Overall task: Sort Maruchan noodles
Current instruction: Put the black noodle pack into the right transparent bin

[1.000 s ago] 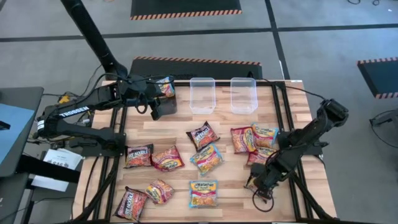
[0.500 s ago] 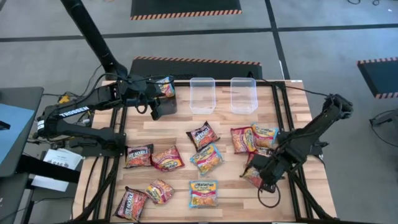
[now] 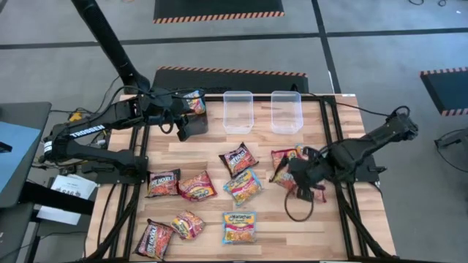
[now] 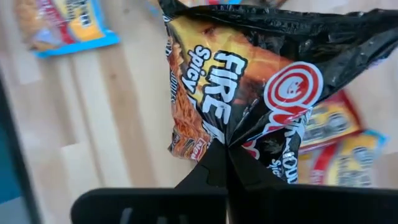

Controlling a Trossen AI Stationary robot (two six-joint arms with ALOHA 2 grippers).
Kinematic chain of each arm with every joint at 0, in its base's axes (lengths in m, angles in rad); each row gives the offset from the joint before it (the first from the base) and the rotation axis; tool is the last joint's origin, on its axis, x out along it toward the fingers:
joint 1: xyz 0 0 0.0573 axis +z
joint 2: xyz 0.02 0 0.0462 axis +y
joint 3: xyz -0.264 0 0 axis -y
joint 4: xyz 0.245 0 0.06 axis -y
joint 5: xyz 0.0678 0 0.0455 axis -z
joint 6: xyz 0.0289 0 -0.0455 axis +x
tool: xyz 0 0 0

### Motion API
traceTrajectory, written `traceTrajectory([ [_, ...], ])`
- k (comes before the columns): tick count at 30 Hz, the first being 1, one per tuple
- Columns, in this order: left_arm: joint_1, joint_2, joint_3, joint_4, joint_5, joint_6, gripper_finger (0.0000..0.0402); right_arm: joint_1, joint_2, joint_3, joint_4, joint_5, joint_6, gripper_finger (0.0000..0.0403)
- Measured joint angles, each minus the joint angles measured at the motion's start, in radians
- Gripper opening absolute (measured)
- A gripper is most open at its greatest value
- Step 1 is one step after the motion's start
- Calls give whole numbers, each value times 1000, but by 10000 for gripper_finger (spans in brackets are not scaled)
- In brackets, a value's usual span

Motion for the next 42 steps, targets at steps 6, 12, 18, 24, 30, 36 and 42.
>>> traceTrajectory([
  [6,0,0,0,0,0,-2,78,-147,0,18,-22,12,-181,3],
  [12,0,0,0,0,0,-2,78,-304,0,34,-23,18,-386,3],
  [18,0,0,0,0,0,-2,78,-472,0,36,-19,67,-577,3],
  [24,0,0,0,0,0,-2,78,-623,0,36,7,151,-721,3],
  [30,0,0,0,0,0,-2,78,-770,0,36,67,212,-866,3],
  [36,0,0,0,0,0,-2,78,-910,0,36,154,261,-1029,3],
  [42,0,0,0,0,0,-1,78,-1043,21,36,291,260,-1167,3],
])
